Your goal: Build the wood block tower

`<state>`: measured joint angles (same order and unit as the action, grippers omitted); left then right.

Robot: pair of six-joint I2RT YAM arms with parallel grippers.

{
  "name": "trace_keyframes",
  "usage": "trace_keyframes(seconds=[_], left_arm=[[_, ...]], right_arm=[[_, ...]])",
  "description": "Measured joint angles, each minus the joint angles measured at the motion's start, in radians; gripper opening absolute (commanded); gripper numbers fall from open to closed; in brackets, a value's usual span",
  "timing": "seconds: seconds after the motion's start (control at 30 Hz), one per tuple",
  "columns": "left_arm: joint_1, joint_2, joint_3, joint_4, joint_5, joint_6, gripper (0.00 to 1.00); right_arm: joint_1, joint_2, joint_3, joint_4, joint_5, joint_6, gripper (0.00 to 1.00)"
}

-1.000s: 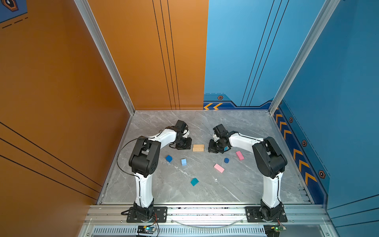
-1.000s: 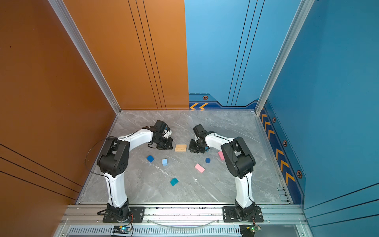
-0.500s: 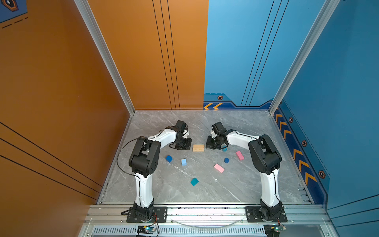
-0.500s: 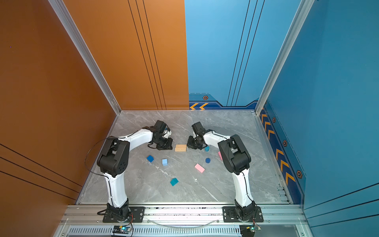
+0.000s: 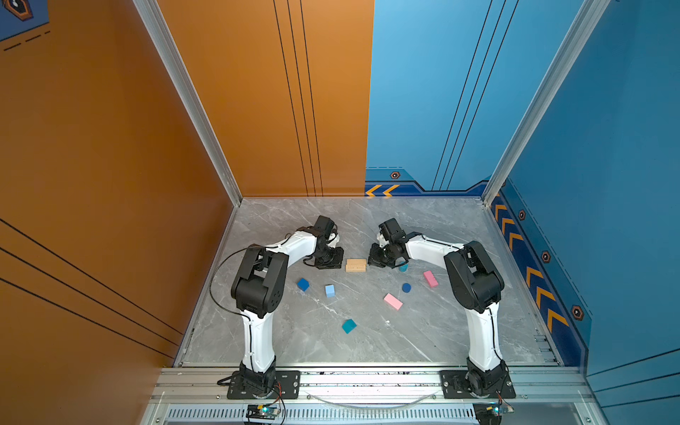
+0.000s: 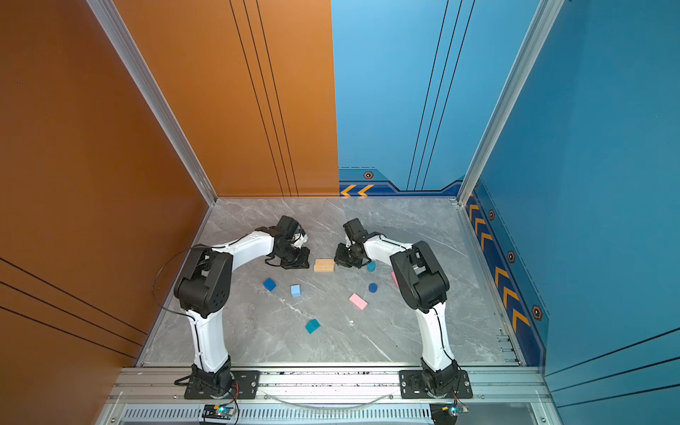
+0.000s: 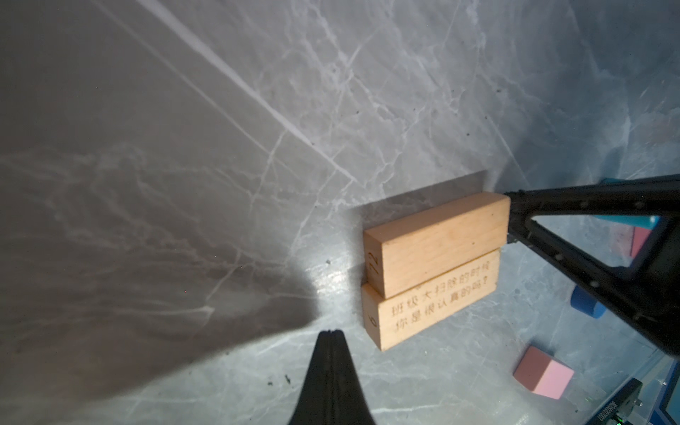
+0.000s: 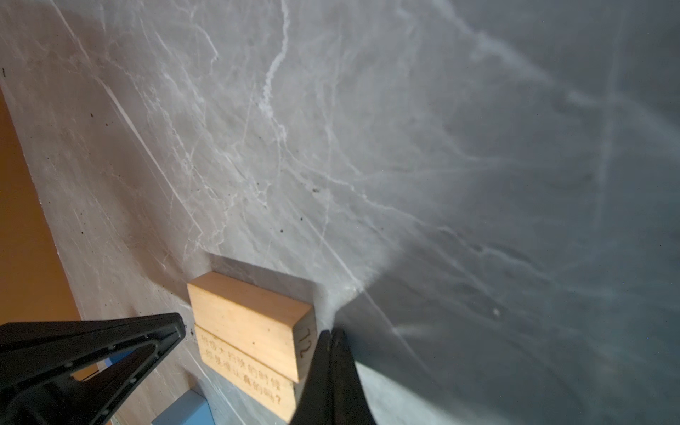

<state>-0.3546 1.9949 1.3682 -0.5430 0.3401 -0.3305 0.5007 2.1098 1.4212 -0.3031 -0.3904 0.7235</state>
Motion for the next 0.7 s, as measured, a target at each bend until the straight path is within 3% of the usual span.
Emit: trace_keyframes(seconds=[0.7], left_arm=[[0.000, 0.000, 0.000, 0.000, 0.000, 0.000, 0.00]], right_arm=[[0.012, 0.011, 0.006, 0.027, -0.007, 0.011, 0.00]])
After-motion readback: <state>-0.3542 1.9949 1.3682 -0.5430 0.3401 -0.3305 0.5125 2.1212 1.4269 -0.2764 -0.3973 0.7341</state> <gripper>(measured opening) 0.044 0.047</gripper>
